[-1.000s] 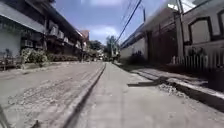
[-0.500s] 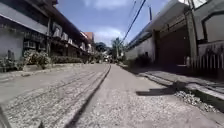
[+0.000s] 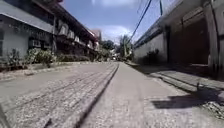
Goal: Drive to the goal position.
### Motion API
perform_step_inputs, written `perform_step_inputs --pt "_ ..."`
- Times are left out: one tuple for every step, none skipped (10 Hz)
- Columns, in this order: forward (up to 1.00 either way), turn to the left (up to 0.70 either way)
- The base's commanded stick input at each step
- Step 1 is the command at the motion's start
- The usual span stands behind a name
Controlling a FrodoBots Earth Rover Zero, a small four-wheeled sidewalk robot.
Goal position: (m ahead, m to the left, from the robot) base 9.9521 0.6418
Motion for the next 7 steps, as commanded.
perform_step_inputs --pt "1.0 0.14" --pt "1.0 0.14" --pt "1.0 0.14" --pt "1.0 0.14" --pt "1.0 0.14" --pt "1.0 0.14" --pt "1.0 0.14"
